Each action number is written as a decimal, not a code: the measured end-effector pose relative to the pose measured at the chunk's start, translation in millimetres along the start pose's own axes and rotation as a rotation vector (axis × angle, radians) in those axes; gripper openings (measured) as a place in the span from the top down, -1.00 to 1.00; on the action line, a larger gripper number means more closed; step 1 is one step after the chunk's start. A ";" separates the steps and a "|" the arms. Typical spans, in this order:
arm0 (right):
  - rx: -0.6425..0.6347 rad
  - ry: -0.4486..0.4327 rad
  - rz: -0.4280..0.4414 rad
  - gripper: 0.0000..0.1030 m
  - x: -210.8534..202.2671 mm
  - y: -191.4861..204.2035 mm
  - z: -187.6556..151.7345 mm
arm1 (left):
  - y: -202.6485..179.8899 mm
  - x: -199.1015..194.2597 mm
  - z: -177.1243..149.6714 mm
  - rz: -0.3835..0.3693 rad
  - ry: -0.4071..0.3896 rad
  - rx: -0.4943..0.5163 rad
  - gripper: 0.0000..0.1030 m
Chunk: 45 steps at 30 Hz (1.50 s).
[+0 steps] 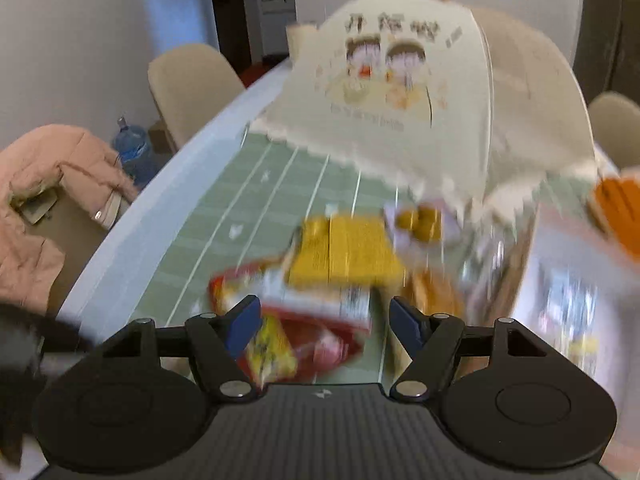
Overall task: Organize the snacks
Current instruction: 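Grasp the brown cookie packet with the left tool while the right tool grasps a yellow packet, then lower both packets into the pink box and open both tools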
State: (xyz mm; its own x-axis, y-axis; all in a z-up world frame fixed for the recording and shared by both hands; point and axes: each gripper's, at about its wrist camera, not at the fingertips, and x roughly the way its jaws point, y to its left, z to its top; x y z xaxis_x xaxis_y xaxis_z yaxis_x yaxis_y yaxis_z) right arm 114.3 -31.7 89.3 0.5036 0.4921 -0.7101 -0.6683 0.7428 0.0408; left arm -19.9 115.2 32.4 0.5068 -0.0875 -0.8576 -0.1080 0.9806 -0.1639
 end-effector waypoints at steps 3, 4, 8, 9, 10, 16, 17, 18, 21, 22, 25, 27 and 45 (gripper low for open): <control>0.013 0.025 -0.011 -0.47 31.5 -2.9 27.3 | -1.9 -2.0 -1.7 -0.002 0.000 -0.019 0.11; 0.027 0.044 -0.016 -0.47 43.6 -4.3 33.8 | -3.1 -1.2 -1.0 0.001 -0.001 -0.021 0.10; 0.080 0.137 -0.035 -0.47 93.1 -10.2 51.3 | -3.7 -3.2 -2.7 0.008 -0.005 -0.034 0.09; 0.085 0.164 -0.026 -0.38 101.7 -10.7 53.1 | -3.2 -1.9 -1.9 0.006 -0.006 -0.034 0.09; 0.078 0.179 -0.028 -0.35 105.8 -9.5 53.6 | -2.0 -0.5 -0.7 0.003 -0.006 -0.035 0.09; -0.019 0.124 0.023 -0.16 55.4 3.0 42.8 | 4.1 0.6 2.0 -0.024 -0.011 -0.066 0.12; -0.028 0.112 0.030 -0.15 39.9 3.7 35.9 | 4.8 1.0 2.7 -0.025 -0.012 -0.076 0.13; -0.031 0.106 0.040 -0.15 27.9 3.7 30.4 | 4.8 1.4 3.4 -0.025 -0.013 -0.083 0.13; -0.025 0.098 0.058 -0.15 -8.9 -1.1 7.5 | 2.0 2.4 4.6 -0.010 -0.012 -0.078 0.13; -0.020 0.094 0.050 -0.15 -21.1 -3.2 -2.3 | -1.1 2.5 4.8 0.006 -0.008 -0.064 0.15; 0.007 0.096 0.003 -0.15 -48.8 -10.8 -30.5 | -10.3 1.6 2.6 -0.028 0.013 -0.049 0.25; 0.033 0.096 -0.036 -0.15 -66.0 -19.1 -50.3 | -20.8 -2.8 -1.3 -0.081 0.017 -0.027 0.27; 0.312 -0.069 -0.326 -0.16 -199.9 -87.8 -121.3 | -194.4 -98.9 155.8 -0.453 -0.354 0.328 0.27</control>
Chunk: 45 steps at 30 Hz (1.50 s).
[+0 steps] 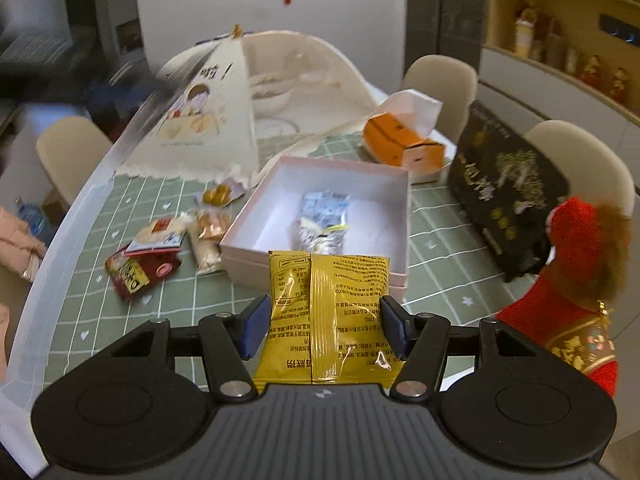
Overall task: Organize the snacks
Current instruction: 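Lower both packets into the pink box and open both tools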
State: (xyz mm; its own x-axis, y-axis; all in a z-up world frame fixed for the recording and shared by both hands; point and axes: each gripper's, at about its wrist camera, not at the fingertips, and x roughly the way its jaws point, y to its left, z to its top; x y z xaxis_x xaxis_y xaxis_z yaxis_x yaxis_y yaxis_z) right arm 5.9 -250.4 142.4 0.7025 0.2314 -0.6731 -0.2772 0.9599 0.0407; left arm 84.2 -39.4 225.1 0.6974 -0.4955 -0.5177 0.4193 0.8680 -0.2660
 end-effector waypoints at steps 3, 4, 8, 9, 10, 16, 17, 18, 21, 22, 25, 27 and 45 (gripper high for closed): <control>0.001 -0.016 -0.027 -0.16 -4.0 -1.7 1.8 | 1.4 40.4 22.7 0.000 0.038 -0.023 0.23; -0.004 -0.021 -0.037 -0.16 -6.4 -1.8 1.7 | 2.7 56.4 26.3 0.001 0.059 -0.033 0.23; -0.008 -0.027 -0.067 -0.16 -11.4 -7.2 4.7 | 9.8 76.7 20.6 0.026 0.065 -0.069 0.23; -0.002 -0.026 -0.068 -0.16 -11.4 -9.1 5.4 | 15.5 70.9 15.2 0.014 0.061 -0.083 0.23; 0.004 -0.025 -0.067 -0.16 -11.0 -12.2 6.5 | 19.7 65.0 9.4 0.000 0.059 -0.102 0.23; 0.048 -0.036 -0.032 -0.16 6.3 -30.7 41.7 | 35.1 46.5 -34.4 0.072 0.128 -0.147 0.23; 0.053 -0.047 -0.018 -0.16 11.8 -34.5 56.3 | 37.5 43.9 -44.7 0.079 0.143 -0.160 0.23; 0.058 -0.055 -0.005 -0.16 17.9 -38.4 70.5 | 40.0 41.7 -56.1 0.082 0.162 -0.176 0.23; 0.116 -0.033 -0.001 -0.30 52.6 -47.9 121.3 | 45.9 37.4 -92.6 0.117 0.238 -0.227 0.23; 0.122 -0.012 -0.019 -0.31 65.1 -48.4 134.1 | 47.3 35.0 -103.7 0.147 0.261 -0.243 0.23; 0.096 0.019 -0.079 -0.31 89.2 -38.8 157.1 | 52.2 26.0 -127.3 0.184 0.300 -0.266 0.23; 0.039 0.027 -0.078 -0.31 95.8 -21.4 161.6 | 59.8 16.4 -140.6 0.213 0.319 -0.289 0.23; 0.107 0.390 0.224 -0.31 239.7 81.5 190.7 | 156.9 -46.2 -189.4 0.384 0.282 -0.606 0.23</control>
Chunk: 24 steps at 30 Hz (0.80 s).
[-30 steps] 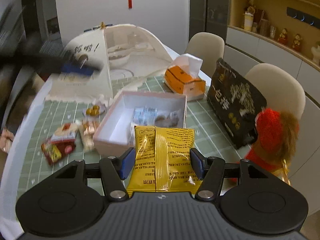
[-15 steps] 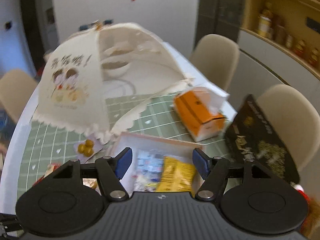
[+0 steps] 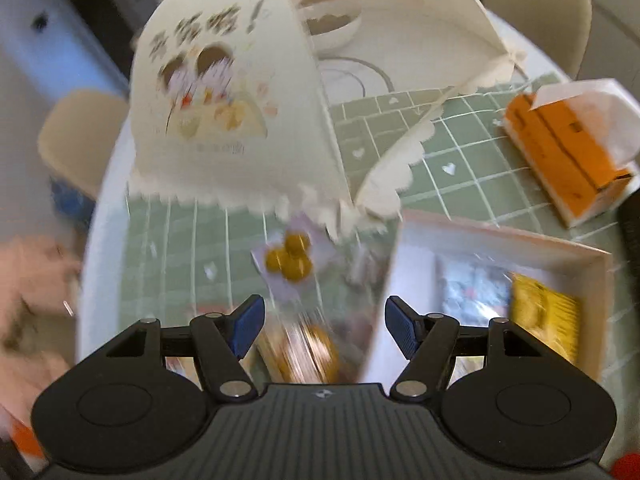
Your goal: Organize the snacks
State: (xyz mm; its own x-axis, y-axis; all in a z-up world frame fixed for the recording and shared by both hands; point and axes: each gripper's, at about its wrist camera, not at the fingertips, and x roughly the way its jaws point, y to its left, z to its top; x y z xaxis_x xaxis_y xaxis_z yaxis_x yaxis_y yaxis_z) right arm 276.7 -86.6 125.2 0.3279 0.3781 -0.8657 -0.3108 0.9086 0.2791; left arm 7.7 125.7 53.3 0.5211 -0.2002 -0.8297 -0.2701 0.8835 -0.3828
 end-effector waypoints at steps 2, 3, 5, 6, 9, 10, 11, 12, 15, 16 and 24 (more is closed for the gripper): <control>0.051 0.025 0.010 -0.31 20.4 -4.8 24.1 | 6.6 1.2 -1.7 -0.006 0.007 -0.027 0.23; 0.060 0.039 -0.011 -0.30 30.3 -4.9 31.4 | 8.8 1.7 -2.7 -0.011 0.013 -0.036 0.23; 0.039 0.068 -0.085 -0.16 54.7 3.8 42.1 | 13.8 3.1 -5.0 -0.021 0.028 -0.050 0.23; -0.010 0.082 -0.130 0.00 68.6 14.0 45.3 | 15.9 3.4 -5.7 -0.024 0.034 -0.056 0.23; -0.093 0.127 -0.166 0.03 98.3 36.0 47.0 | 22.4 3.9 -5.9 -0.026 0.035 -0.070 0.23; -0.095 0.146 -0.143 0.03 107.9 41.3 46.4 | 24.4 3.9 -5.1 -0.026 0.034 -0.074 0.23; -0.097 0.157 -0.125 0.03 116.3 44.9 45.8 | 26.1 3.8 -4.6 -0.026 0.033 -0.080 0.23; -0.107 0.153 -0.117 0.02 122.5 48.4 44.7 | 27.3 3.7 -4.4 -0.026 0.032 -0.084 0.23; -0.176 0.116 -0.148 -0.10 138.1 61.0 42.0 | 30.7 3.0 -4.2 -0.028 0.034 -0.090 0.23; -0.203 0.101 -0.153 -0.10 141.0 63.9 41.0 | 31.8 2.5 -4.5 -0.029 0.035 -0.091 0.23; -0.274 0.140 -0.131 -0.36 144.9 70.5 26.3 | 38.7 3.9 -3.3 -0.036 0.038 -0.125 0.23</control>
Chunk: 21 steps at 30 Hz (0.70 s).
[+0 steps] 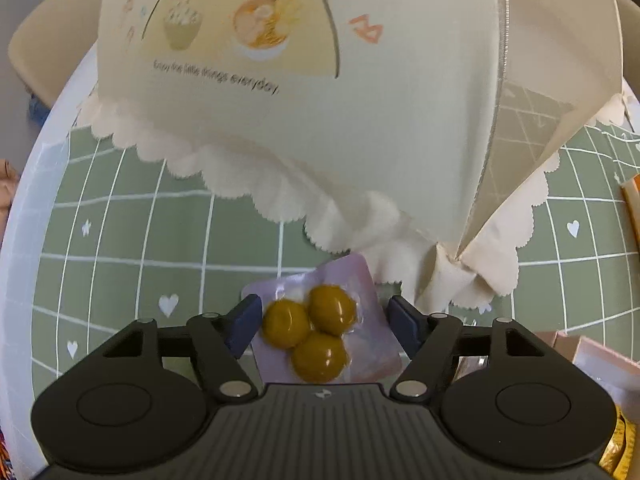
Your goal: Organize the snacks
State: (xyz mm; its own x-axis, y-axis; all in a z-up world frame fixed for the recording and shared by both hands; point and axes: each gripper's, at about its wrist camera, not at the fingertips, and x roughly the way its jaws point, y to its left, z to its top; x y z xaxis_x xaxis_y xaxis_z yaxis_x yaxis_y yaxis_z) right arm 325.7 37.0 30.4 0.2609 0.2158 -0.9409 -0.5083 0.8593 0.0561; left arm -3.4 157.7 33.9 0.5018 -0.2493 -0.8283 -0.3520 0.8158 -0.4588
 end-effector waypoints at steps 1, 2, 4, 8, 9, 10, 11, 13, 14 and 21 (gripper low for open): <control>0.000 0.007 0.004 -0.35 -1.4 1.1 -2.3 | -0.2 0.4 0.0 -0.005 0.002 0.000 0.23; -0.013 0.017 0.000 -0.31 -3.0 3.9 -5.5 | -0.7 0.9 -0.1 -0.009 0.005 0.000 0.23; -0.081 0.007 -0.041 -0.28 -9.5 14.7 -13.6 | -2.4 1.2 -1.4 -0.013 0.007 0.002 0.23; -0.117 -0.031 0.000 -0.19 -38.2 24.9 -35.0 | -5.2 2.1 -3.3 -0.013 0.011 0.000 0.23; -0.113 -0.047 0.035 -0.17 -50.8 25.6 -42.3 | -5.8 2.3 -3.2 -0.015 0.012 -0.001 0.23; -0.113 -0.061 0.061 -0.17 -59.9 28.7 -48.7 | -7.2 2.2 -3.9 -0.016 0.012 -0.001 0.23; -0.115 -0.072 0.091 -0.17 -72.1 29.9 -56.6 | -8.6 1.8 -4.7 -0.016 0.013 0.003 0.23; -0.125 -0.086 0.137 -0.17 -93.4 30.7 -73.7 | -12.1 0.1 -6.7 -0.015 0.015 0.013 0.23; -0.133 -0.091 0.156 -0.17 -102.1 33.7 -83.3 | -14.3 -0.9 -8.0 -0.015 0.016 0.019 0.23; -0.215 -0.074 0.246 -0.32 -135.2 38.9 -182.1 | -26.2 -8.1 -15.1 -0.009 0.011 0.052 0.23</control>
State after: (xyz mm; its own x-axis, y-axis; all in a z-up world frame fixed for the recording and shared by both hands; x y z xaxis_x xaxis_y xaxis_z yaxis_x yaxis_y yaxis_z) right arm 121.2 -43.2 99.0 0.1637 0.4450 -0.8804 -0.7233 0.6610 0.1997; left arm -10.2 130.4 47.8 0.4963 -0.2621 -0.8276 -0.3054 0.8397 -0.4490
